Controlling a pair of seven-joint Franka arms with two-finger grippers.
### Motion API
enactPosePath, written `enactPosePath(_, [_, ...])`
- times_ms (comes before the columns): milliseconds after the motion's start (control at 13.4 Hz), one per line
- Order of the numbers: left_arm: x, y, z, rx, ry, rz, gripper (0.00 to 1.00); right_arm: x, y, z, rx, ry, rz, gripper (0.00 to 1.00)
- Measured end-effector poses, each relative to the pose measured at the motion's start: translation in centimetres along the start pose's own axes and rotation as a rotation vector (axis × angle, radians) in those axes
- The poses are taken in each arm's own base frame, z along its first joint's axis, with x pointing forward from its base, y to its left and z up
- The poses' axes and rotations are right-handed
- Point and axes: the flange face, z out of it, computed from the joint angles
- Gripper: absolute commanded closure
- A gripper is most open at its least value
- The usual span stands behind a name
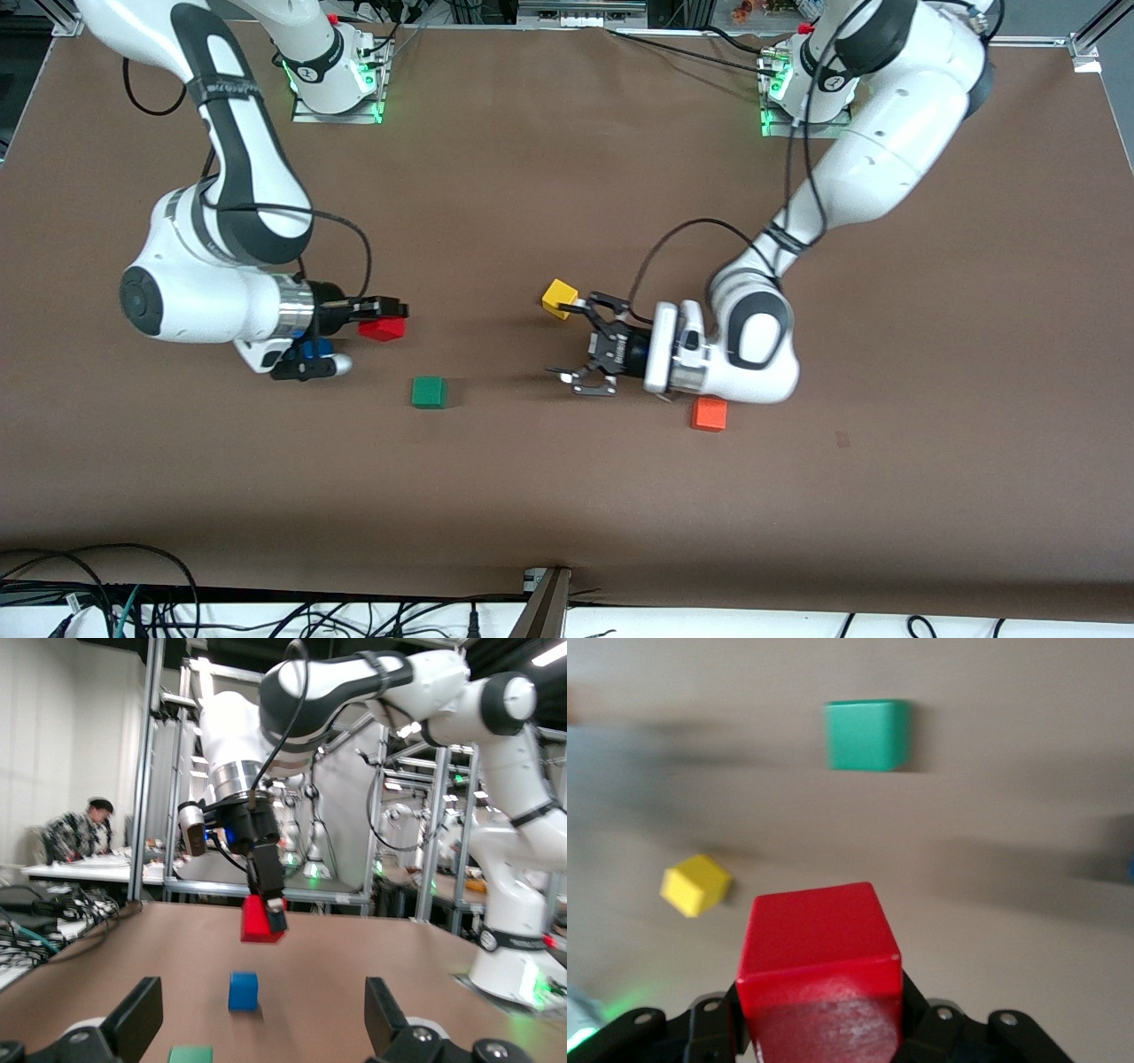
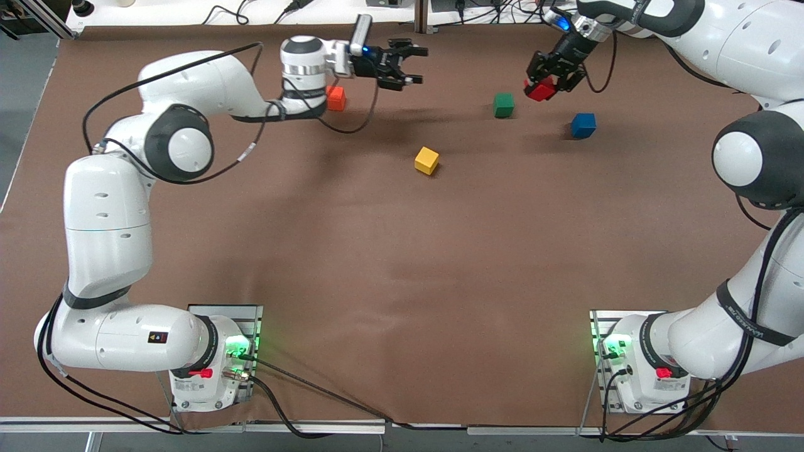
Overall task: Pass red block to right arm, stack on blue
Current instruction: 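Open the left gripper and withdraw it from the red cube, then move the red cube over the blue cube with the right gripper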
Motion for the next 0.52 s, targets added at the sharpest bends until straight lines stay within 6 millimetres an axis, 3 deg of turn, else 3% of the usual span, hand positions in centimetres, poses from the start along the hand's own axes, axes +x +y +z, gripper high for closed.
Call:
enactPosePath(149, [1.7,0.2,-6.1,-0.082,-0.096,-0.096,0.00,0.8,3.8,0.5,-0.128,-0.003,-0.024,1.00])
enactPosePath(372, [4.4,1.6,-17.7,-0.136,-0.291,-0.210,0.00,1.5,6.4,1.9,-0.270,-0.020,-0.049,1.00])
enactPosePath(521, [7.4,3.0,-23.3,-0.158,-0.392,-0.283,0.00,1.9,8.2,2.8,-0.326,-0.025,-0.048,1.00])
